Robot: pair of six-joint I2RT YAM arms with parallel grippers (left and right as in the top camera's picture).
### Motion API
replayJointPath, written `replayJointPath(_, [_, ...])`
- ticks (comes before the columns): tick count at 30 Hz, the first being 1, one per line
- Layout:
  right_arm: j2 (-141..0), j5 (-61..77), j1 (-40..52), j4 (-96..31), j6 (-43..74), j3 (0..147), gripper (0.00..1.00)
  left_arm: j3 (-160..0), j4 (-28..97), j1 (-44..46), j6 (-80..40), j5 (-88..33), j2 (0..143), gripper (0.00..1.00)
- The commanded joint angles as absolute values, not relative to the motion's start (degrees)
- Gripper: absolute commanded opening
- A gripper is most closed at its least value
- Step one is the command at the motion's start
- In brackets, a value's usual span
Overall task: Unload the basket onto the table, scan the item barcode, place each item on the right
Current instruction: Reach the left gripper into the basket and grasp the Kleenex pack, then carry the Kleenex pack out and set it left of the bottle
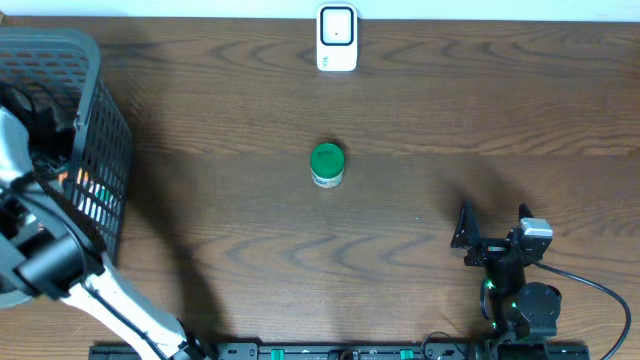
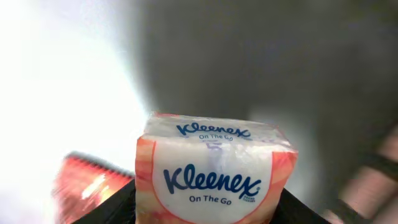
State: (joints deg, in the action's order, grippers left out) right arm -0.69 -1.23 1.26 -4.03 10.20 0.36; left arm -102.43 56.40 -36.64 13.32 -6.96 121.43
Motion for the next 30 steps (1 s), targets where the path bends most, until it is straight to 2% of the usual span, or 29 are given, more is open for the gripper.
replayJointPath(1, [-0.34, -1.21, 2.02, -4.27, 9.80, 0.30, 0.99, -102.65, 56.47, -36.56, 8.62, -6.66, 111.96, 0.53])
replayJointPath(5, [-0.34, -1.21, 2.02, -4.27, 9.80, 0.30, 0.99, -102.65, 58.46, -36.56, 4.12, -6.68, 103.39, 0.53])
replayJointPath(10, [-0.34, -1.21, 2.26, -4.27, 9.78, 0.30, 0.99, -102.65, 66.61, -36.53, -2.09, -7.88, 93.41, 0.54])
replayJointPath(15, [-0.34, -1.21, 2.26, -4.27, 9.80, 0.30, 0.99, -102.65, 73.25, -36.40, -3.33, -15.35, 83.66, 0.54])
replayJointPath(20, [-0.34, -1.21, 2.24, -4.27, 9.80, 0.30, 0.99, -102.65, 74.02, -33.78, -4.01, -21.50, 74.70, 0.54])
replayJointPath(24, [-0.34, -1.21, 2.24, -4.27, 9.80, 0.30, 0.99, -102.65, 75.53, -28.23, -4.40, -26.17, 69.54, 0.54])
replayJointPath(30, [-0.34, -1.21, 2.24, -4.27, 9.80, 0.30, 0.99, -101.16, 76.05, -12.84, -4.43, -21.82, 67.13, 0.54])
